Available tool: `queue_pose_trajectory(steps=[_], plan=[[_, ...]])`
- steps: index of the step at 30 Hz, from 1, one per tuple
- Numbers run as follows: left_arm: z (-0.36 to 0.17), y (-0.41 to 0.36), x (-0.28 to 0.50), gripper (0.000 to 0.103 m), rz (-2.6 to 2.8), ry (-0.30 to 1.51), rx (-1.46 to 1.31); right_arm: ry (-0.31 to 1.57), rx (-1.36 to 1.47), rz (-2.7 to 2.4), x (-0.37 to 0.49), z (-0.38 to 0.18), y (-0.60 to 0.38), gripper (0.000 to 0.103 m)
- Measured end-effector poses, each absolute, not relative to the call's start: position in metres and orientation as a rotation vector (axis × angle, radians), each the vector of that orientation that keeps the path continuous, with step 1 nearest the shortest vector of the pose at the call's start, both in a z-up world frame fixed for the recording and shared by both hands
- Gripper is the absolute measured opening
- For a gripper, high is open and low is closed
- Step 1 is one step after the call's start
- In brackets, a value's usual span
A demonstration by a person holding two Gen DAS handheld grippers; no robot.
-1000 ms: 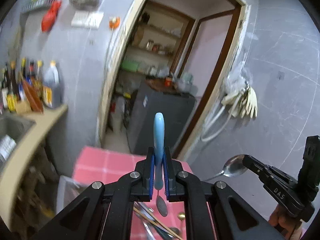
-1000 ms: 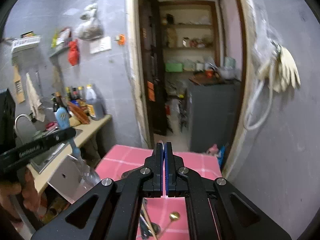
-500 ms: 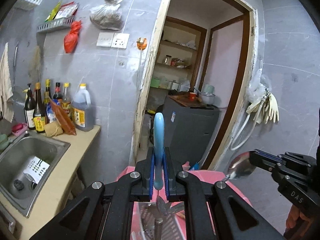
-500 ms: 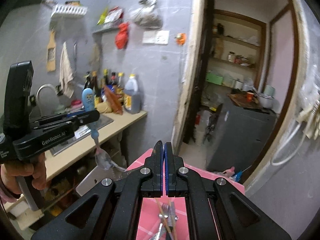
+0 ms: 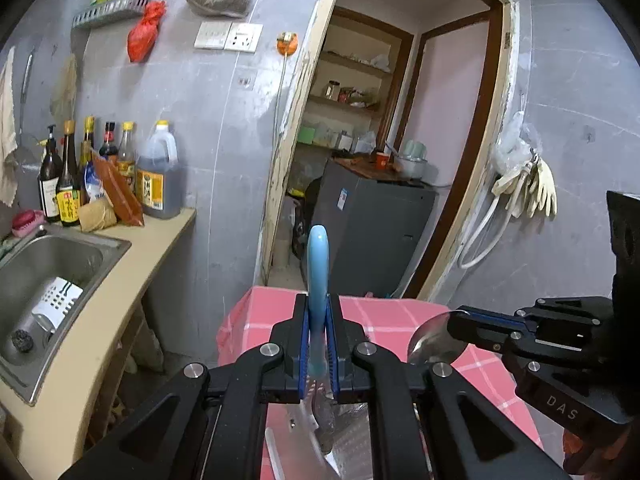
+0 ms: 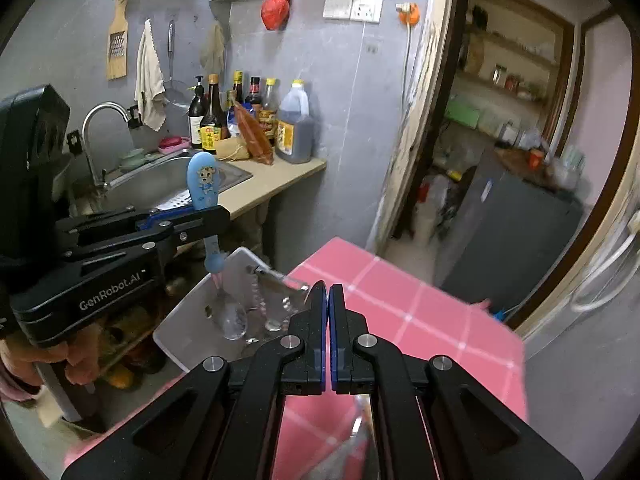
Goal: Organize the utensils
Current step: 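Lift both spoons and drop them into the white holder, opening both tools, then move both tools back over the remaining cutlery pile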
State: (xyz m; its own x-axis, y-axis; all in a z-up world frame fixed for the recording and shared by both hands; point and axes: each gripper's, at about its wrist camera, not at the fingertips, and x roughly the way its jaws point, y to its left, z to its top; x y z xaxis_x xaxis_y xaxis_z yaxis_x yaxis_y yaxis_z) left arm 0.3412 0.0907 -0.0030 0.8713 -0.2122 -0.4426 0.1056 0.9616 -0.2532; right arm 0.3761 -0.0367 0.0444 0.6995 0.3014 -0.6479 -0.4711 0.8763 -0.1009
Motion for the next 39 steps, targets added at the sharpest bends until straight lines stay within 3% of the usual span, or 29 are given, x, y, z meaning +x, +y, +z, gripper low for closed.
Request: queue_pose_trajectory(steps=[17,19,21,23,28,29,32,34,37,39], plan=[[-0.029,0.104,0.351,0.009,-0.251,0.645,-0.333,0.767,-0.133,0.513,0.395,0.006,-0.042,0.004],[-0.029,0.103,0.35,0.01,-0.256,0.651,-0.335,0.761,-0.116,0.513,0.394,0.007,-0.044,0.006],[-0.027,0.101,0.349,0.015,-0.266,0.649,-0.329,0.754,-0.09,0.514,0.392,0.008,-0.049,0.019],[-0.023,0.1,0.346,0.02,-0.261,0.639,-0.321,0.745,-0.075,0.509,0.392,0.009,-0.055,0.024],[-0.015,0.101,0.339,0.024,-0.24,0.614,-0.332,0.704,-0.03,0.486,0.387,0.018,-0.07,0.024],[-0.013,0.101,0.337,0.026,-0.235,0.606,-0.332,0.684,-0.014,0.474,0.384,0.021,-0.075,0.028],[-0.005,0.096,0.327,0.041,-0.21,0.561,-0.326,0.623,0.028,0.434,0.375,0.029,-0.091,0.047],[0.0,0.092,0.322,0.058,-0.198,0.529,-0.32,0.57,0.064,0.4,0.365,0.035,-0.107,0.053],[0.009,0.079,0.31,0.077,-0.174,0.472,-0.286,0.503,0.112,0.345,0.351,0.04,-0.13,0.07],[0.013,0.07,0.303,0.087,-0.162,0.435,-0.262,0.461,0.148,0.314,0.34,0.042,-0.146,0.091]])
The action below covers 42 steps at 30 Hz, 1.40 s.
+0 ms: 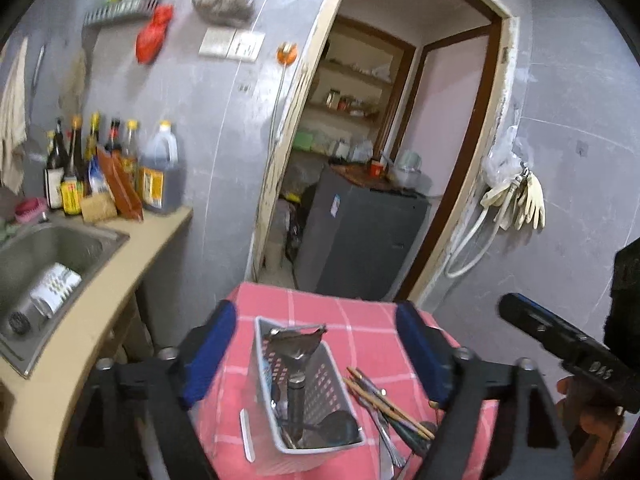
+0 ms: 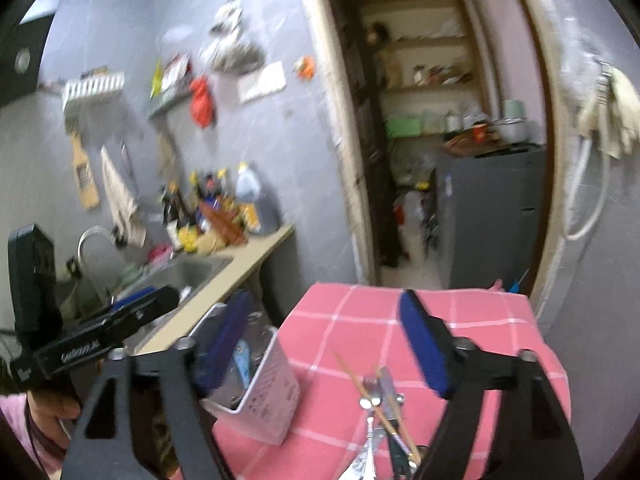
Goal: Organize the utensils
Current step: 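Move both tools back over the remaining cutlery pile, then close the right tool on the gold spoon while the left tool grasps wooden chopsticks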
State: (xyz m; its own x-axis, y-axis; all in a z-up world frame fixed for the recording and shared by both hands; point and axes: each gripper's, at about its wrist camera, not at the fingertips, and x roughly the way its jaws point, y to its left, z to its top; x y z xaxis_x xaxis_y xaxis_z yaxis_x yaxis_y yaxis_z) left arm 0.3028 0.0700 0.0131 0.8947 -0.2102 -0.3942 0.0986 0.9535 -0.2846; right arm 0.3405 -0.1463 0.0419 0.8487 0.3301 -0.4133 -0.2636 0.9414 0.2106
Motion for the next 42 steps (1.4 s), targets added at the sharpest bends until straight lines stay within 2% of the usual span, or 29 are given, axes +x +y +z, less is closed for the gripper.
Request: queue_pose_trajectory(steps=[2,4,6,18,28,29,31,32,33,36,42], plan=[[0.016,0.059,0.296,0.094,-0.163,0.406,-0.244,0.414,0.177,0.269,0.328,0.042,-0.167,0.102],[0.017,0.046,0.29,0.1,-0.163,0.386,-0.235,0.38,0.187,0.223,0.317,0.042,-0.184,0.102],[0.016,0.035,0.285,0.102,-0.169,0.375,-0.233,0.365,0.19,0.198,0.31,0.04,-0.196,0.102],[-0.01,-0.041,0.287,0.103,-0.231,0.447,-0.143,0.438,0.178,0.109,0.289,0.001,-0.273,0.102],[-0.042,-0.085,0.314,0.103,-0.219,0.577,-0.093,0.636,0.198,0.15,0.321,-0.053,-0.315,0.101],[-0.048,-0.088,0.32,0.102,-0.218,0.603,-0.1,0.658,0.205,0.164,0.325,-0.06,-0.318,0.097],[-0.056,-0.093,0.328,0.094,-0.215,0.641,-0.109,0.704,0.22,0.186,0.334,-0.074,-0.32,0.08],[-0.061,-0.096,0.333,0.092,-0.21,0.663,-0.11,0.734,0.228,0.201,0.34,-0.083,-0.321,0.067],[-0.067,-0.099,0.339,0.088,-0.203,0.696,-0.112,0.76,0.233,0.212,0.346,-0.091,-0.321,0.061],[-0.083,-0.1,0.355,0.08,-0.194,0.774,-0.152,0.822,0.249,0.251,0.358,-0.113,-0.319,0.049],[-0.121,-0.097,0.386,0.067,-0.186,0.951,-0.257,0.943,0.252,0.322,0.384,-0.148,-0.305,0.037]])
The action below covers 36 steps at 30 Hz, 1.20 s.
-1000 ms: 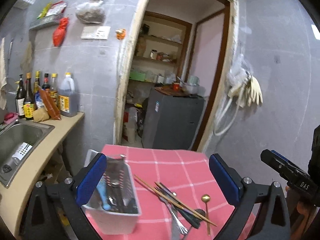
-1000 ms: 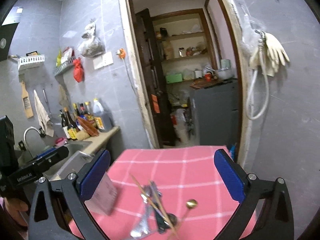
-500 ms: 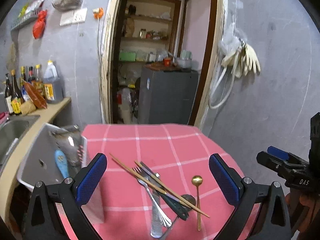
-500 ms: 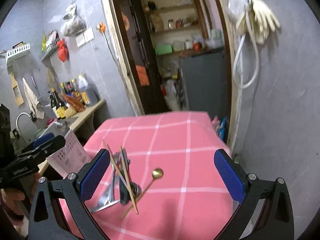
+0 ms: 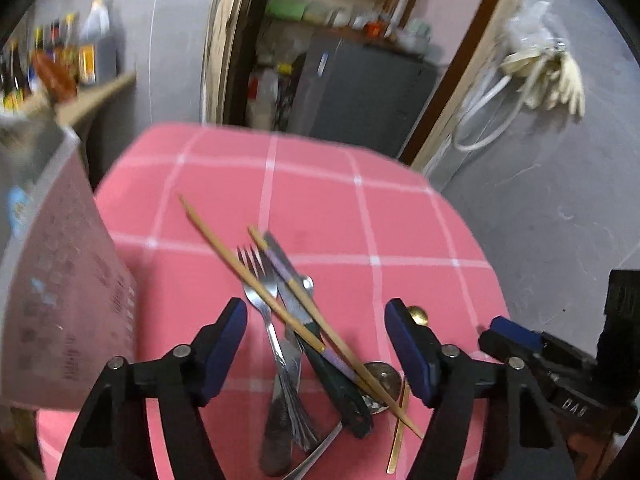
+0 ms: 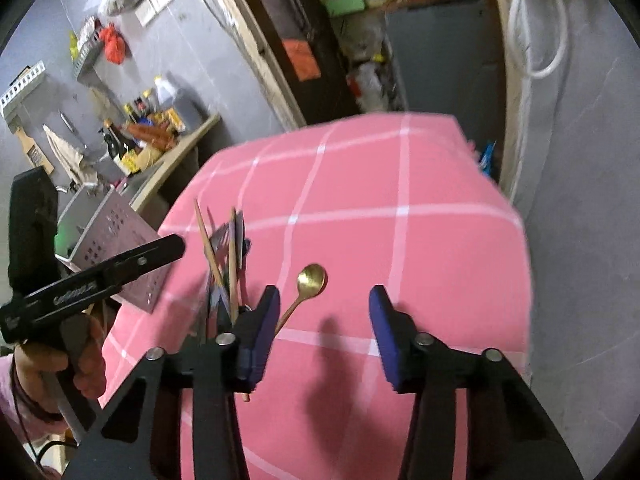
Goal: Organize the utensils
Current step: 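Close the right tool on the gold spoon while the left tool grasps wooden chopsticks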
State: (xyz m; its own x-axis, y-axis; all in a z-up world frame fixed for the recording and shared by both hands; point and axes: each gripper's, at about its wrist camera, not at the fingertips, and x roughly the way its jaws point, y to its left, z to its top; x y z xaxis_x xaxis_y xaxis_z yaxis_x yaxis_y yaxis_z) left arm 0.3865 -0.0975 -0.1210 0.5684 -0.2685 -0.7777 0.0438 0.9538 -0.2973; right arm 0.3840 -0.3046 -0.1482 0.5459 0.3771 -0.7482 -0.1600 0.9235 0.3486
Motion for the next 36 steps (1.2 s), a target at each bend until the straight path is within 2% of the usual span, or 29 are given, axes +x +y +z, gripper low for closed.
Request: queue_pose_trajectory(steps=[8,13,19,28,36], plan=[[-0.157,-0.096,0.412,0.061,-0.204,1.111,-0.364,1.052,0.251,0.351,0.414,-0.177,-0.283,0.028],[-0.163,-0.094,0.417,0.055,-0.195,1.146,-0.386,1.087,0.244,0.358,0.426,-0.185,-0.272,0.022],[-0.164,-0.098,0.417,0.041,-0.209,1.181,-0.375,1.108,0.251,0.369,0.432,-0.189,-0.262,0.021],[-0.15,-0.106,0.414,0.037,-0.204,1.191,-0.304,1.106,0.269,0.373,0.433,-0.19,-0.263,0.021],[-0.15,-0.102,0.427,0.037,-0.217,1.202,-0.351,1.108,0.28,0.379,0.431,-0.192,-0.271,0.021]])
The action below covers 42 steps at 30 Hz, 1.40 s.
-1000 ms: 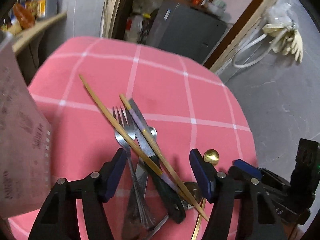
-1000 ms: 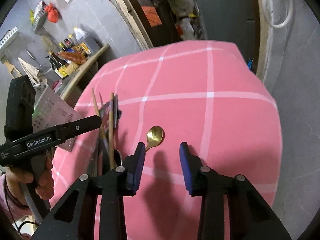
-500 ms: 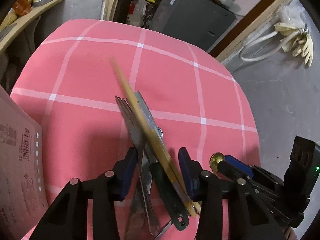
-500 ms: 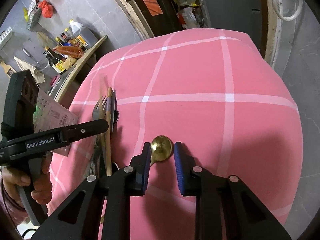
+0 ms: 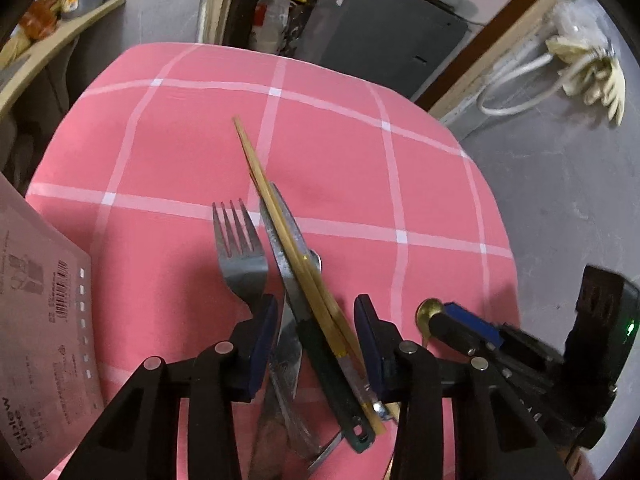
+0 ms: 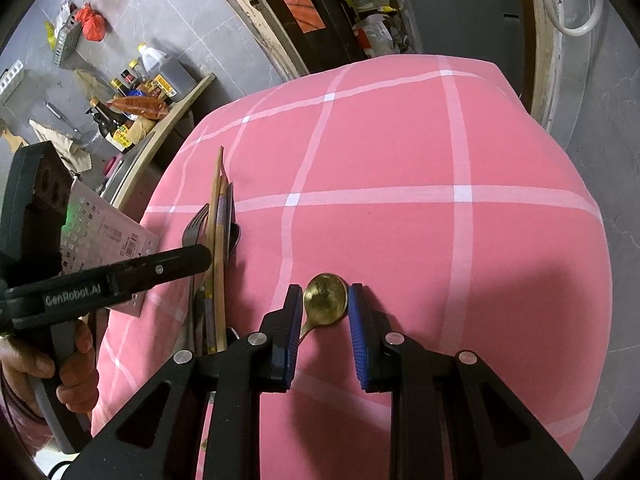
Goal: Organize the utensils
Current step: 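Close the right tool on the gold spoon while the left tool grasps wooden chopsticks, then carry chopsticks and gold spoon into the white holder while opening both tools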
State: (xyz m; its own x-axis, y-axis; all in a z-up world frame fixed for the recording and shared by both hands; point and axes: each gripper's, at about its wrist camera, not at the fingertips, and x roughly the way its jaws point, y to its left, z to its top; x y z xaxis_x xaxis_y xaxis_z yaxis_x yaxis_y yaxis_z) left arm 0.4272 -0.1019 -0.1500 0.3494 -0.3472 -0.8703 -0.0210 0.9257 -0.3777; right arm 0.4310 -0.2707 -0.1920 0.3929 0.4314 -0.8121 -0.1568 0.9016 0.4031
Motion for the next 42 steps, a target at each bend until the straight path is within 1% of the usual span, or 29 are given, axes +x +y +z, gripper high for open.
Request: queue_pose_trajectory(steps=[5,9,14,15,16,17,18,20,25,37,42], plan=[[-0.155,-0.105,0.435,0.037,-0.233,1.22,-0.391,1.11,0.278,0.383,0.431,-0.193,-0.27,0.021],[-0.167,-0.103,0.448,0.028,-0.207,1.257,-0.426,1.115,0.277,0.388,0.431,-0.193,-0.271,0.019],[-0.169,-0.098,0.464,0.027,-0.182,1.277,-0.448,1.156,0.294,0.412,0.437,-0.196,-0.271,0.02],[-0.169,-0.099,0.467,0.026,-0.177,1.282,-0.44,1.167,0.295,0.417,0.44,-0.198,-0.269,0.02],[-0.169,-0.099,0.469,0.023,-0.173,1.285,-0.432,1.175,0.301,0.421,0.441,-0.199,-0.269,0.019],[-0.169,-0.099,0.47,0.02,-0.168,1.289,-0.418,1.179,0.307,0.422,0.442,-0.2,-0.269,0.017],[-0.169,-0.099,0.472,0.013,-0.157,1.292,-0.401,1.183,0.313,0.422,0.443,-0.2,-0.268,0.015],[-0.168,-0.098,0.473,0.013,-0.161,1.295,-0.414,1.191,0.314,0.403,0.443,-0.203,-0.269,0.005],[-0.168,-0.093,0.463,0.008,-0.191,1.286,-0.478,1.16,0.409,0.385,0.434,-0.204,-0.278,0.003],[-0.157,-0.087,0.415,0.007,-0.357,1.204,-0.502,1.079,0.448,0.334,0.391,-0.184,-0.289,0.002],[-0.135,-0.089,0.404,0.007,-0.407,1.127,-0.514,1.016,0.438,0.307,0.377,-0.163,-0.295,0.002]])
